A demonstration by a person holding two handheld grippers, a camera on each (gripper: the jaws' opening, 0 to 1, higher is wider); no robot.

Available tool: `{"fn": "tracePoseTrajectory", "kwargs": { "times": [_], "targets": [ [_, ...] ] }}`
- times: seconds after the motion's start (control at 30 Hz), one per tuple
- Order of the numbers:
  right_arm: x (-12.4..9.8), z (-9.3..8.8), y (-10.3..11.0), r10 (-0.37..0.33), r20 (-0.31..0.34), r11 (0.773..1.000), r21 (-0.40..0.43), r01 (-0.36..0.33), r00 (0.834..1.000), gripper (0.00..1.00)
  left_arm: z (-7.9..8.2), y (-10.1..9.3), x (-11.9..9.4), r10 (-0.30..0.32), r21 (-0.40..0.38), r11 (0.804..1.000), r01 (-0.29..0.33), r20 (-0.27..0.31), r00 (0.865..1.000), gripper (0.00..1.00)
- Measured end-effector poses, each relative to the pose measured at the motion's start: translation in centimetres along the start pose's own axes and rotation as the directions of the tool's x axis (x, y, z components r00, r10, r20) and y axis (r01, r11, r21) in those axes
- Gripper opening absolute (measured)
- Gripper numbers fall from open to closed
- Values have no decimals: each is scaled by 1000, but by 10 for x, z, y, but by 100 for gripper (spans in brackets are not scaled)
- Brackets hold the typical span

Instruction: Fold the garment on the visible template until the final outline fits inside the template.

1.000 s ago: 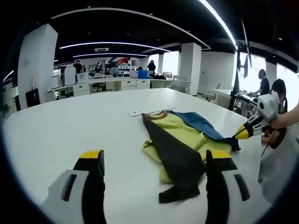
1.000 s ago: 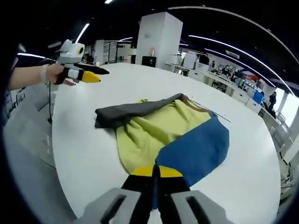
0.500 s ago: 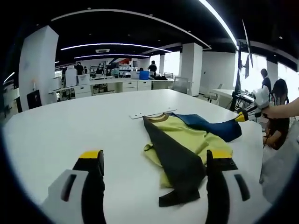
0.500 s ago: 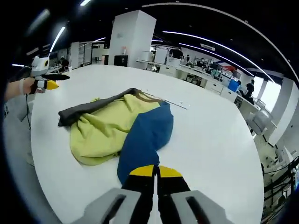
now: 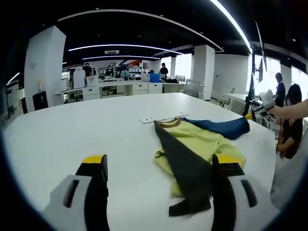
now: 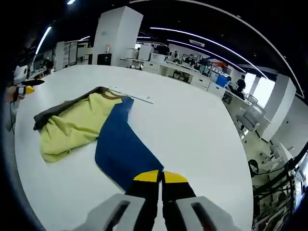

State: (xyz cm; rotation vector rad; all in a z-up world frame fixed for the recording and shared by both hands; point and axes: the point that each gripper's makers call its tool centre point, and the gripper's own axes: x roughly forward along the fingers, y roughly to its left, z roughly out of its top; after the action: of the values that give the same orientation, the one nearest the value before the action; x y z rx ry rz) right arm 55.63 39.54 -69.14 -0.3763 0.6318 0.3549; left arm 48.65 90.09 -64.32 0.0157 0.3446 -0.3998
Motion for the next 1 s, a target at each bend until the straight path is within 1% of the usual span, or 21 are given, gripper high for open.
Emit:
{"fn": "tracePoseTrajectory", "kwargs": {
  "times": [0.07,0.17,0.27,0.33,0.37,0.47,0.53,0.6,0.63,0.7,0.77,0.93,1.0],
  "targets": [
    [3,0,-14,-10,0,1000,27,9,1000,0,2,1,1,6,-3,1000,-6,6,1000,87],
    [11,-3,-32,-23,-21,1000,9,23,1000,0,3,-1,2,9,-6,1000,-9,8,1000,87],
    [17,-3,-48,-32,-28,999,31,33,999,0,2,0,4,14,-10,1000,-14,3,1000,87],
    [23,-5,-61,-52,-49,999,8,53,997,0,0,0,6,17,-11,1000,-17,-3,1000,87],
    [26,-6,-68,-56,-53,998,10,56,997,0,-1,1,7,19,-12,1000,-19,-6,1000,87],
    [33,-6,-82,-64,-61,997,48,67,996,0,-1,1,9,23,-14,1000,-23,-6,1000,87],
    [39,-7,-96,-81,-70,995,53,85,994,0,0,1,10,25,-18,1000,-25,-6,1000,87],
    [44,-10,-108,-95,-85,992,71,101,992,0,0,1,11,27,-17,999,-27,-8,1000,87],
    [47,-12,-115,-102,-94,989,95,111,990,0,0,0,12,28,-19,999,-28,-10,1000,87],
    [52,-14,-124,-113,-102,987,105,123,988,0,-1,0,13,28,-24,999,-28,-12,1000,87],
    [56,-17,-132,-125,-116,987,88,136,985,0,-2,1,14,31,-20,999,-32,-19,999,87],
    [68,-20,-152,-135,-141,983,104,150,981,0,-4,3,17,33,-25,999,-34,-24,999,87],
    [72,-23,-151,-127,-160,985,98,144,979,0,-4,3,19,32,-26,999,-33,-26,999,87]
  ]
}}
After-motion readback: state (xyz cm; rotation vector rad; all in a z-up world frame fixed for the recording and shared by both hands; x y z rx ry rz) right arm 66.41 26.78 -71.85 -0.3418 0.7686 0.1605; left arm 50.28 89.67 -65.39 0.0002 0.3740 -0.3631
